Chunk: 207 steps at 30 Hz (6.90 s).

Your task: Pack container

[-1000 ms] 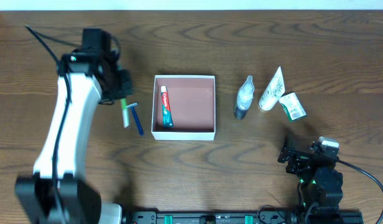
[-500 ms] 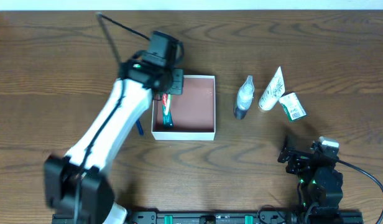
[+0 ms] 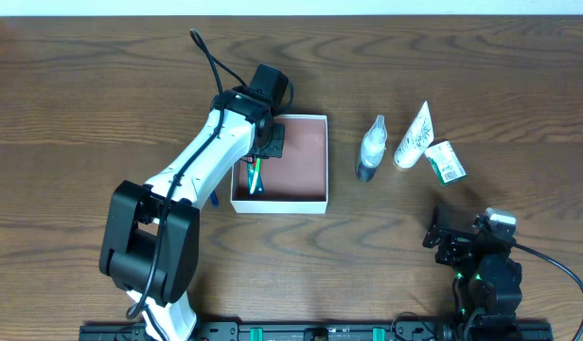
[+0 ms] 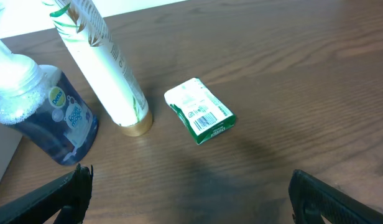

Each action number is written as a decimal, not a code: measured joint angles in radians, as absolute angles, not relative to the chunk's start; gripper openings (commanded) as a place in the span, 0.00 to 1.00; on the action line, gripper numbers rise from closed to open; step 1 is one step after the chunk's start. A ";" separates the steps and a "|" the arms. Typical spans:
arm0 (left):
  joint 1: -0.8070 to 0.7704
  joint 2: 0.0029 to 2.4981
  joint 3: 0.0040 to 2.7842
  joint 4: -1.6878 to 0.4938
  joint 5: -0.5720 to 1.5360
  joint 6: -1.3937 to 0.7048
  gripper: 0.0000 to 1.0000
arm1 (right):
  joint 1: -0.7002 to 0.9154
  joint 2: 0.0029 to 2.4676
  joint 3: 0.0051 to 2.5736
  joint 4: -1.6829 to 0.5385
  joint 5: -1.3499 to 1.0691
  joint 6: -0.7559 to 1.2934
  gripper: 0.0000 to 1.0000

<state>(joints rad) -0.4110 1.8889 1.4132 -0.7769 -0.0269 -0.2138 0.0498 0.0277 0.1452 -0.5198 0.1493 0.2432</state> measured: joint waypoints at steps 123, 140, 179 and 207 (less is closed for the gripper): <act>-0.424 1.776 1.364 -0.712 0.020 -0.294 0.06 | 0.050 0.028 0.145 -0.520 0.149 0.243 0.99; -0.427 1.973 1.364 -0.660 -0.002 -0.233 0.15 | 0.050 0.028 0.145 -0.520 0.149 0.243 0.99; 0.063 1.275 1.381 -0.934 -0.135 -0.243 0.98 | 0.050 0.028 0.146 -0.519 0.149 0.243 0.99; 0.102 1.275 1.381 -0.939 -0.135 -0.243 0.98 | 0.050 0.028 0.146 -0.249 -0.036 0.640 0.99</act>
